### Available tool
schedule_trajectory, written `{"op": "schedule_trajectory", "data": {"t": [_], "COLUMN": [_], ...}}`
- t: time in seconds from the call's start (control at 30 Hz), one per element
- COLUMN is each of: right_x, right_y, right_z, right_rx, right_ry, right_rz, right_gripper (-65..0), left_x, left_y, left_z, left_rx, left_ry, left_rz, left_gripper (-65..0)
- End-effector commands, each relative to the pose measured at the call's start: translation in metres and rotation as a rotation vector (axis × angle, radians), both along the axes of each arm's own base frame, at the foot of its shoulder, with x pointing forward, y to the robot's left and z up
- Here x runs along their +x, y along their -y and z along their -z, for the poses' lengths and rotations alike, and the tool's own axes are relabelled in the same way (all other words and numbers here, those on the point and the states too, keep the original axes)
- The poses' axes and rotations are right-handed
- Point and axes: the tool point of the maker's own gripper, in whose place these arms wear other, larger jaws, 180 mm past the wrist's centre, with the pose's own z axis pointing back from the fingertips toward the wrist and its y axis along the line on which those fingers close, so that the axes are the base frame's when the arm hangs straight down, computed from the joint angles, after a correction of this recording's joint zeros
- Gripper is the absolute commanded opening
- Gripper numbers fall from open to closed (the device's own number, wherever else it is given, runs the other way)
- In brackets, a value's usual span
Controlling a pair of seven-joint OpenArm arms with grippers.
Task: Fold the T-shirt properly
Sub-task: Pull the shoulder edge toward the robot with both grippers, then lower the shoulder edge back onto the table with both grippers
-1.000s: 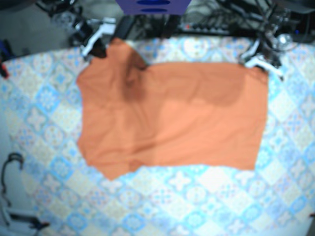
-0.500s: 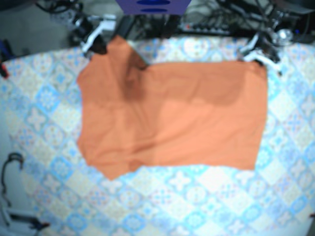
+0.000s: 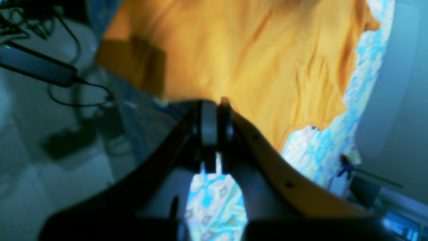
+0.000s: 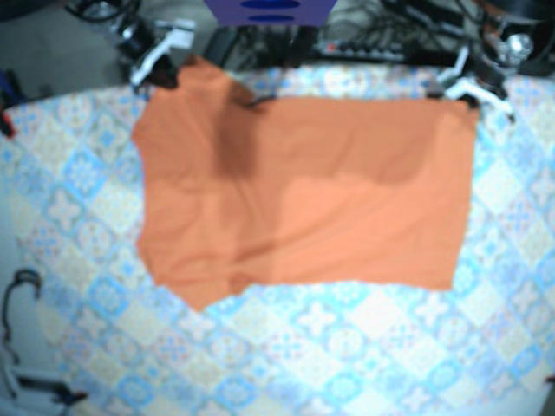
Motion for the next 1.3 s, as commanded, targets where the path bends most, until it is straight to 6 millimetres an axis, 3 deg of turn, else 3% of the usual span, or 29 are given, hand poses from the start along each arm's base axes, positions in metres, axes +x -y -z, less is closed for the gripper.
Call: {"op": "schedule_trajectory", "data": {"t": [0.0, 0.2, 0.77, 1.1, 1.27], "right_x": [0.002, -0.014, -0.046, -0.048, -0.033], "right_y": [0.007, 0.022, 0.033, 0.035, 0.046], "right_z": [-0.007, -0.006, -0.006, -0.007, -0.02], "right_rx": [-0.005, -0.034, -0.061, -0.044, -0.002], "right_ry": [0.024, -0.009, -0.073, -0.081, -0.047], "right_rz": [0.005, 0.019, 0.006, 0.029, 0.094], "right_gripper": [-65.0, -65.0, -65.0, -65.0, -65.0], "left_x": [0.002, -0.012, -0.043, -0.051, -0.05], "left_y": [-0.008, -0.017, -0.02, -0.019, -0.019], "left_z": [-0.01, -0.013, -0.013, -0.011, -0.011], "left_rx": [0.009, 0.007, -0.019, -0.02, -0.02], "left_ry": [0.026, 0.013, -0.033, -0.052, -0.049], "left_rz": [-0.004, -0.007, -0.001, 0.0, 0.0], "left_gripper": [-65.0, -65.0, -65.0, -65.0, -65.0]}}
